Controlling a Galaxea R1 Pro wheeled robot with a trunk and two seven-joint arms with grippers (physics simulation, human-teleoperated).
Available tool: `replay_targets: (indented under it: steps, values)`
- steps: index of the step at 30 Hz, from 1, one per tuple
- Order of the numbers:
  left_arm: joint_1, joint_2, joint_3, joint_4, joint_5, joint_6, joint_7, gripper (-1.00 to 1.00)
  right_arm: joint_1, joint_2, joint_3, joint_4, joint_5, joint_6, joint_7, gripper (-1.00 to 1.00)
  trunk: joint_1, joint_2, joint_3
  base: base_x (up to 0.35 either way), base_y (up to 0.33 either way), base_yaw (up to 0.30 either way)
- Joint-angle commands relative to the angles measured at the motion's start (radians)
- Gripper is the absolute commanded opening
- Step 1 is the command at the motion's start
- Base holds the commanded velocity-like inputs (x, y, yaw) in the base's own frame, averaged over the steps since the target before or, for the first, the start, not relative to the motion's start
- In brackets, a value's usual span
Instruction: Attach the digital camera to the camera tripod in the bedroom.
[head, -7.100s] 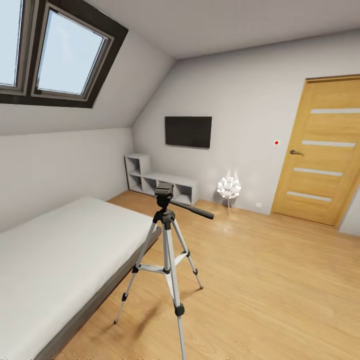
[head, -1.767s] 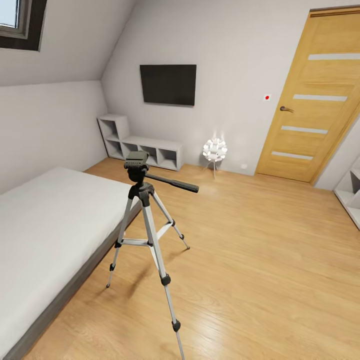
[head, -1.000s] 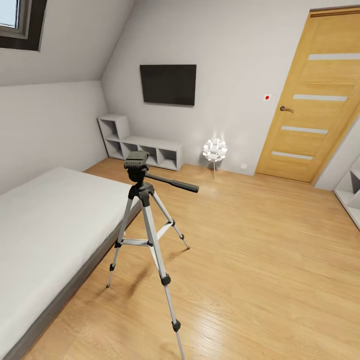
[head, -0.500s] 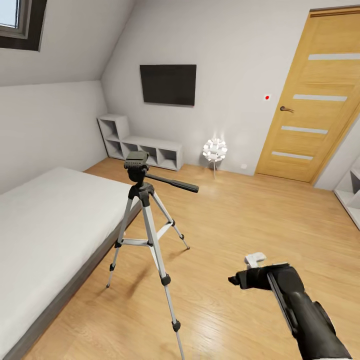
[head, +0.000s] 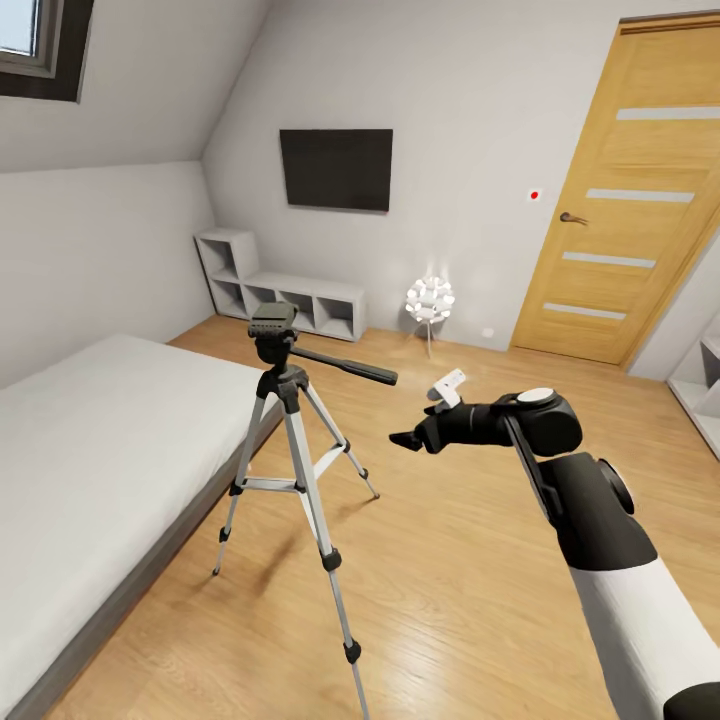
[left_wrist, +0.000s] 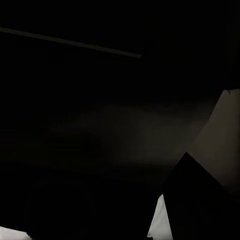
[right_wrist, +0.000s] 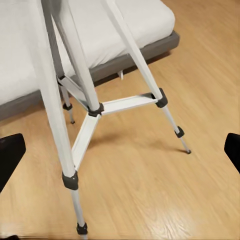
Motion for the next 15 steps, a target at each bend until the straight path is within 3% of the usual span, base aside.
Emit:
replay_targets:
  steps: [1,12,14,15]
  values:
    - [-0.001,0.0,0.006,0.0,-0.002,-0.003,0.0,-1.0,-0.002,0.0,0.005,-0.001,0.011,0.003,0.01,1.0,0.001,-0.002,-0.002,0.0,0.0,0.0]
    - [-0.001,0.0,0.006,0.0,-0.003,-0.003,0.0,-1.0,-0.003,0.007,0.038,0.0,0.006,0.003,0.046,1.0,0.001,-0.002,-0.002,0.0,0.0,0.0]
    - [-0.001,0.001,0.006,0.0,-0.003,-0.003,0.0,-1.0,-0.003,0.009,0.071,0.0,0.006,0.003,0.068,1.0,0.001,-0.002,-0.002,0.0,0.0,0.0]
    - [-0.001,0.001,0.006,0.0,-0.003,-0.003,0.0,-1.0,-0.003,0.012,0.127,0.0,0.005,0.003,0.14,1.0,0.001,-0.002,-0.002,0.0,0.0,0.0]
